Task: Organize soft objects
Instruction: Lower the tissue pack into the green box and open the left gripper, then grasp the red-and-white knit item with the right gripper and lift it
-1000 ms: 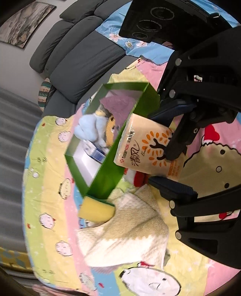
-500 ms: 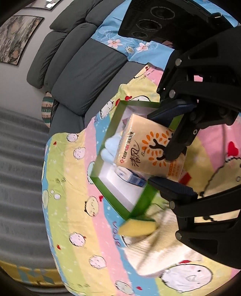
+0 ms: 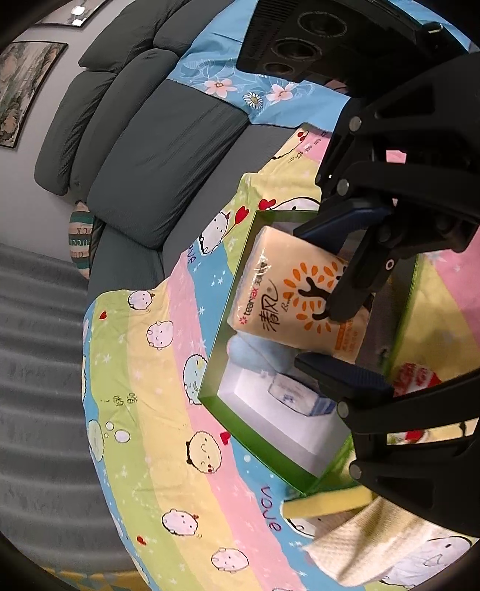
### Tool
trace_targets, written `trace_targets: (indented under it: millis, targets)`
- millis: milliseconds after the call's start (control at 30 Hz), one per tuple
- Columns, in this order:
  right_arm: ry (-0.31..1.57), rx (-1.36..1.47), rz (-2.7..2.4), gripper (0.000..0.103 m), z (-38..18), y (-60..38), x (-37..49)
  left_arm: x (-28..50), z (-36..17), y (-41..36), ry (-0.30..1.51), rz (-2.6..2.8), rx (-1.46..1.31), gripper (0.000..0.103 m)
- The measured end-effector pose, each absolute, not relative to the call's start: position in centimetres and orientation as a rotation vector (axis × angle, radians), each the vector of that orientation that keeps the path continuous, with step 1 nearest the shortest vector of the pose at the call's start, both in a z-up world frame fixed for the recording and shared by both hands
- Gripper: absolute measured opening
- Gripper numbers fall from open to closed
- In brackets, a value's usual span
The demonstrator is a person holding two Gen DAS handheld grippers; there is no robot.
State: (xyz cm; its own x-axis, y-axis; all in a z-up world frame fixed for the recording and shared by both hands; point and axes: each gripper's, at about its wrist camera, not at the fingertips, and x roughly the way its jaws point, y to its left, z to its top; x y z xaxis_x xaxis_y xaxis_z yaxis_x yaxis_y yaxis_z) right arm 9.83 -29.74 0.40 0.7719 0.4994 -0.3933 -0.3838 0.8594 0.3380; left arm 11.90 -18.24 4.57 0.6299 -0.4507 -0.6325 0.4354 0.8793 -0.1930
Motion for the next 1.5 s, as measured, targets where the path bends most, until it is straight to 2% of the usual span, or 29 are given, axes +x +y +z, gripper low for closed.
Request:
trace_targets:
  millis: [467, 567, 600, 633, 667, 700, 733, 767, 833, 1000, 1067, 1267, 1500]
  targets:
    - [0.592, 0.206, 0.427, 0.033, -2.1, -29.7, 13.1, 15.5, 1.6, -19.4, 0.8, -0.505, -0.029, 0.06]
    - [0.611, 0.18, 0.391, 0.033, -2.6, -29.8, 13.3, 15.9, 1.1, -19.9, 0.806, -0.507, -0.02, 0.063]
    - [0.613, 0.178, 0.378, 0.033, -2.7, -29.8, 13.4, 16.1, 0.9, -20.1, 0.803, -0.506, -0.012, 0.07]
    - [0.615, 0.175, 0.366, 0.034, -2.7, -29.9, 13.4, 16.1, 0.9, -20.4, 0.798, -0.498, 0.005, 0.085]
    - [0.621, 0.167, 0.351, 0.034, -2.7, -29.9, 13.5, 16.1, 0.8, -20.5, 0.793, -0.483, 0.019, 0.09]
    - [0.627, 0.154, 0.329, 0.035, -2.8, -29.9, 13.5, 16.1, 0.7, -20.6, 0.784, -0.458, 0.036, 0.097]
    - [0.63, 0.144, 0.312, 0.045, -2.8, -29.9, 13.5, 16.0, 0.7, -20.5, 0.775, -0.442, 0.045, 0.099]
    - [0.632, 0.137, 0.298, 0.062, -2.8, -29.9, 13.4, 16.0, 0.6, -20.3, 0.768, -0.432, 0.05, 0.099]
    - [0.626, 0.123, 0.272, 0.074, -2.7, -30.0, 13.1, 15.6, 0.8, -19.9, 0.745, -0.403, 0.063, 0.102]
    - [0.588, 0.103, 0.262, 0.075, -2.0, -30.3, 11.8, 14.2, 1.5, -18.0, 0.69, -0.316, 0.069, 0.102]
    - [0.583, 0.088, 0.241, 0.08, -1.8, -30.2, 11.4, 13.5, 1.7, -17.2, 0.684, -0.296, 0.057, 0.102]
    - [0.567, 0.066, 0.193, 0.086, -0.8, -29.8, 10.1, 10.7, 2.6, -13.8, 0.666, -0.209, -0.007, 0.102]
    - [0.51, 0.107, 0.216, 0.087, -1.2, -29.3, 6.1, 7.4, 2.9, -10.6, 0.665, -0.14, -0.049, 0.102]
